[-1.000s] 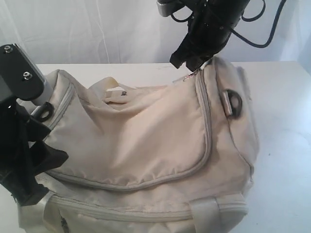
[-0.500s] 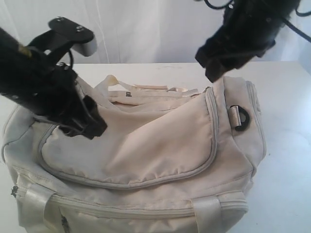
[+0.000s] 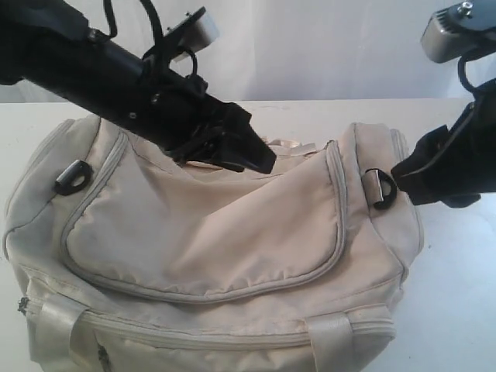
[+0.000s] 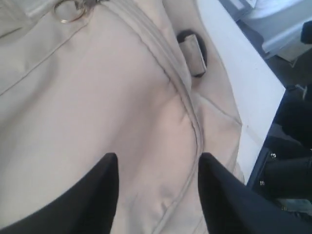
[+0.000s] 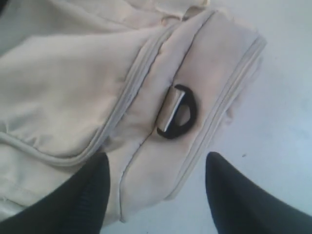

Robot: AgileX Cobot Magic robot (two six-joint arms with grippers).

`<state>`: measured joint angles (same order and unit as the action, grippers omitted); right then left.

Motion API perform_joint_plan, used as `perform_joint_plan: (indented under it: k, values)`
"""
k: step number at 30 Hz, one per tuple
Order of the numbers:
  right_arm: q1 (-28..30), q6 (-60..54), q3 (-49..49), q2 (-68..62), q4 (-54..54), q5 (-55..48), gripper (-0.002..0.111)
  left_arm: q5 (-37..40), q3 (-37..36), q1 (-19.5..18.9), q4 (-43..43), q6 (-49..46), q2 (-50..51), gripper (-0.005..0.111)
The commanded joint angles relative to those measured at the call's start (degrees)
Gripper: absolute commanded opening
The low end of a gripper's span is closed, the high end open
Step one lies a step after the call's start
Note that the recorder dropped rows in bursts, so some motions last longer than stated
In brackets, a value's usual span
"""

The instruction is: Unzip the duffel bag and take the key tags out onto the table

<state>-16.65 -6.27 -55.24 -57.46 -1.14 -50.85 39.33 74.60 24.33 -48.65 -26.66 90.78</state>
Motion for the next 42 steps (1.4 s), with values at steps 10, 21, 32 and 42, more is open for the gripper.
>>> perform_joint_plan:
  k: [10,21,32,42]
  values:
    - [0.1,0.6,4.6,-11.2,-0.2,23.2,0.054,-1.2,18.3,-1.4,-6.6,-7.8,22.5,0.054]
    - [0.1,1.5,0.7,-27.1,1.1,2.7,0.054,3.2,28.1,-4.8,-9.2,-8.1,31.1,0.054]
    - [0.1,2.5,0.6,-25.9,1.1,0.7,0.054,5.2,34.5,-4.5,-15.2,-9.4,37.9,0.054]
    - [0.1,2.5,0.5,-25.9,1.1,0.6,0.054,6.6,38.9,-3.9,-16.1,-8.7,43.1,0.054]
